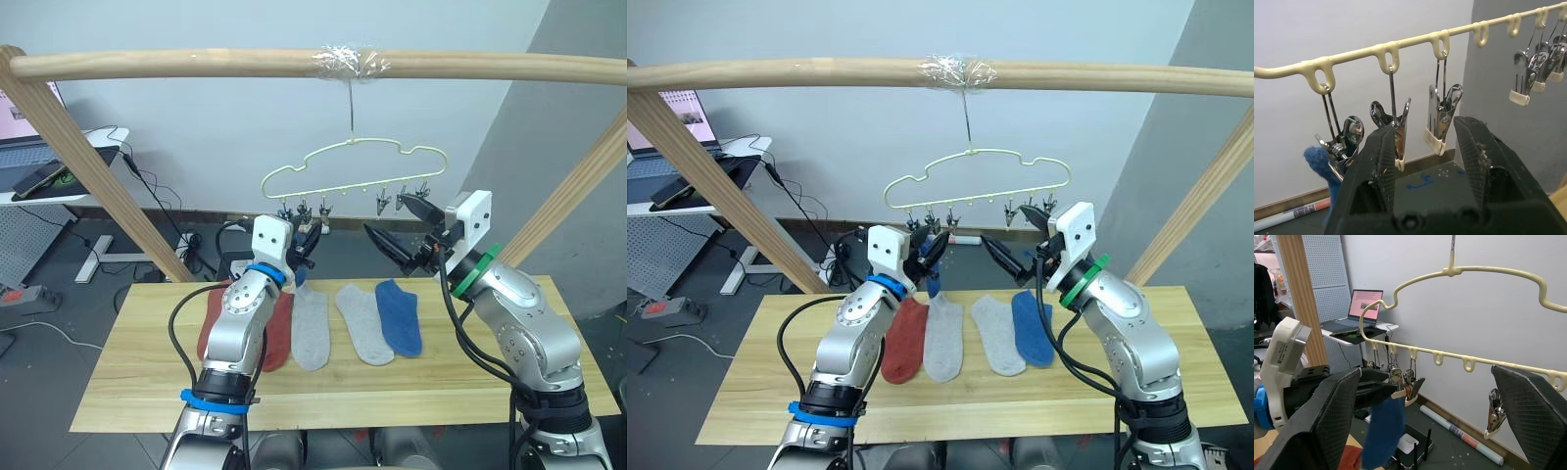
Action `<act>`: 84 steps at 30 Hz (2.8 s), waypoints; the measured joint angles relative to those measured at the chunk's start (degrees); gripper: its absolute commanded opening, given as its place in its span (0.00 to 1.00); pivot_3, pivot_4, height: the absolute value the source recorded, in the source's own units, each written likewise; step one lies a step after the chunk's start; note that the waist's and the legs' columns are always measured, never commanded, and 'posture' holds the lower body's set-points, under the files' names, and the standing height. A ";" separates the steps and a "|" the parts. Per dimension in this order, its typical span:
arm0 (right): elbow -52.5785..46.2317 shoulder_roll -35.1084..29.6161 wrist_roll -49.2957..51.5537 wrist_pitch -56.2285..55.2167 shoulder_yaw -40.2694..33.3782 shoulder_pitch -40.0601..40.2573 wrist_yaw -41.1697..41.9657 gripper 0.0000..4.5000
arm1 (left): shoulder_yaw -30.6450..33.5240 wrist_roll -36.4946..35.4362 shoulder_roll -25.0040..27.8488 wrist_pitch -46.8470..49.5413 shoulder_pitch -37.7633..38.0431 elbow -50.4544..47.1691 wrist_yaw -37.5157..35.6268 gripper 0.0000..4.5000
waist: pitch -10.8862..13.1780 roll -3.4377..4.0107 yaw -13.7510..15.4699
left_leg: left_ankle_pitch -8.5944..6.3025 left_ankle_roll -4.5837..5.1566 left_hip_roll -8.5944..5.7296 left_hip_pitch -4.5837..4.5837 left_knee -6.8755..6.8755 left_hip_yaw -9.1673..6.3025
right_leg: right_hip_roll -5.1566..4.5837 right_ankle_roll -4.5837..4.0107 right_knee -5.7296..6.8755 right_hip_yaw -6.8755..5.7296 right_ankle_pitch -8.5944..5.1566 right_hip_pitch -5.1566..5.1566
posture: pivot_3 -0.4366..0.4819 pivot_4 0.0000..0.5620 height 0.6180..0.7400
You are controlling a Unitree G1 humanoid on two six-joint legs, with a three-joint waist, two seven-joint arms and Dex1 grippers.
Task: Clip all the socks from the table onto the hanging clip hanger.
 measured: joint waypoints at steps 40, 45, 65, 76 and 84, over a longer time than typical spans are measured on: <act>0.02 -0.72 0.00 0.74 -0.52 -1.69 -0.12 1.00 | 1.66 4.38 -2.75 -9.25 -7.93 13.03 5.24 0.46 | 0.00 0.00 -0.51 | -0.01 0.02 -0.05 -0.03 0.75 -0.01 | 0.01 0.25 0.59 0.02 -0.09 0.03 | 0.30 0.22 1.00; 0.02 -0.72 0.00 0.93 -0.52 -1.70 -0.26 1.00 | 1.66 5.28 -3.00 -10.40 -7.93 13.77 5.78 0.46 | 0.00 0.00 -0.89 | -0.01 0.02 -0.05 -0.04 0.74 -0.01 | 0.01 0.25 0.59 0.01 -0.09 0.02 | 0.30 0.22 1.00; 0.02 -0.72 0.01 0.96 -0.53 -1.70 -0.25 1.00 | 2.06 8.08 -2.79 -11.24 -8.36 15.85 7.71 0.34 | 0.00 0.00 -1.55 | -0.01 0.02 -0.04 -0.04 0.74 -0.02 | 0.01 0.26 0.61 0.01 -0.09 0.02 | 0.30 0.22 1.00; 0.02 -0.72 0.02 1.35 -0.53 -1.58 -0.26 1.00 | 2.06 8.09 -2.82 -11.47 -8.36 15.84 7.60 0.06 | 0.00 -0.01 -1.55 | -0.01 0.02 -0.05 -0.04 0.74 -0.02 | 0.01 0.26 0.61 0.01 -0.09 0.02 | 0.30 0.24 1.00; -0.02 -1.18 -0.13 1.77 -0.22 1.27 -0.14 1.00 | 2.04 8.12 -2.07 -11.57 -8.36 15.80 6.86 0.06 | 0.01 -0.02 -1.52 | -0.01 0.03 -0.04 -0.04 0.74 -0.02 | 0.01 0.27 0.61 0.01 -0.10 0.01 | 0.31 0.24 1.00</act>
